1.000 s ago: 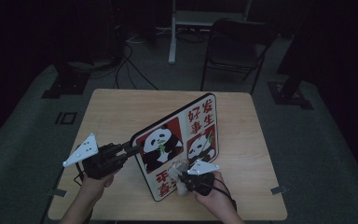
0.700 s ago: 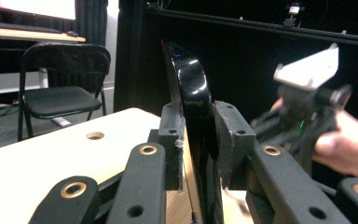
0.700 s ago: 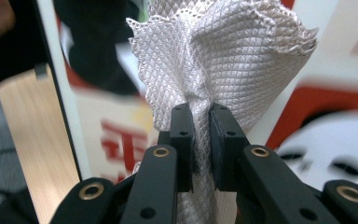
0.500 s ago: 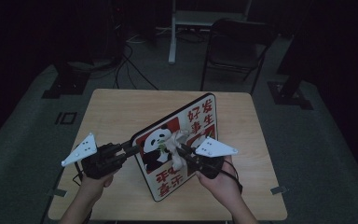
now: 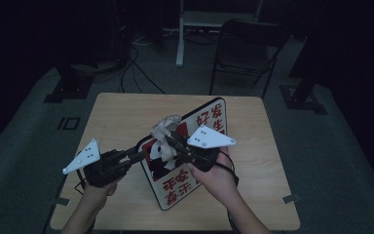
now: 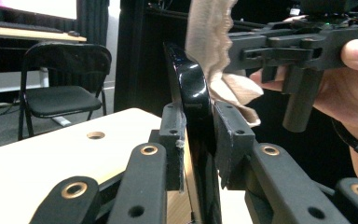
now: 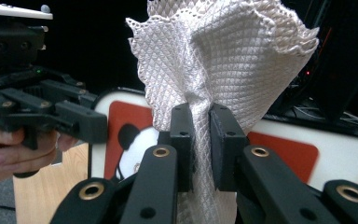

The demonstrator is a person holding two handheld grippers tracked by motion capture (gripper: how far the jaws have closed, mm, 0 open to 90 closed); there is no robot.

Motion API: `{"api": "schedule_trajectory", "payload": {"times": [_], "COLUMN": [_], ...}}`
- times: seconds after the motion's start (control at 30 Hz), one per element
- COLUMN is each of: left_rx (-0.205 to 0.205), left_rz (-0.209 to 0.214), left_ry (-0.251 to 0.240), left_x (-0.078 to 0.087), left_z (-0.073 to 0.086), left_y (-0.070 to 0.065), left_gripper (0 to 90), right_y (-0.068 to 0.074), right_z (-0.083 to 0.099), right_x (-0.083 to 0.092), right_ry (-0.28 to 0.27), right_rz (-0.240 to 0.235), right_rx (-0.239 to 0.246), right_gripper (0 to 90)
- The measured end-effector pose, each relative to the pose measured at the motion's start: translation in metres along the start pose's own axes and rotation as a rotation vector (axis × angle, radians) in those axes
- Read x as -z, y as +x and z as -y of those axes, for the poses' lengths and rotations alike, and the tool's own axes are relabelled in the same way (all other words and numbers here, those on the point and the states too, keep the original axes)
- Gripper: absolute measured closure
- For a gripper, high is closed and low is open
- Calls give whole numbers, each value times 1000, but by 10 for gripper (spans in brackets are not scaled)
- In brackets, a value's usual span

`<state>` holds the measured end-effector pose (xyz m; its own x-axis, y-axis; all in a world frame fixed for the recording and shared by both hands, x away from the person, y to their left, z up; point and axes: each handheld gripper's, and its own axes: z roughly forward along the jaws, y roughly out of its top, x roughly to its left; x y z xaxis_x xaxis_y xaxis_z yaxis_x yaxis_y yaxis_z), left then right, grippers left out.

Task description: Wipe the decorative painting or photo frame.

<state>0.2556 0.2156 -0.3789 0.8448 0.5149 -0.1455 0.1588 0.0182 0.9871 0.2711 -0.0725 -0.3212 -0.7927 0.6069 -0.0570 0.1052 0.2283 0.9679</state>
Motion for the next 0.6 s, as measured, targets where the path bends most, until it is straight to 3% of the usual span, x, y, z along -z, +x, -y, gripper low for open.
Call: {"api": "schedule_trajectory", "payload": {"times": [0.2, 0.33, 0.6], "left_rx": [3, -1, -2], "left_rz": [-3, -3, -2], "left_ry": [5, 4, 4], "left_x": [1, 0, 0], "left_z": [0, 0, 0], "left_y": [1, 0, 0], "left_gripper": [756, 755, 753], "right_y": [0, 2, 4], "right_z": [9, 18, 48], "right_x": [-15, -15, -13], "right_ry": [36, 53, 96], "right_rz": [-2, 12, 8], "right_rx": [1, 16, -9], "right_gripper": [809, 810, 811]}}
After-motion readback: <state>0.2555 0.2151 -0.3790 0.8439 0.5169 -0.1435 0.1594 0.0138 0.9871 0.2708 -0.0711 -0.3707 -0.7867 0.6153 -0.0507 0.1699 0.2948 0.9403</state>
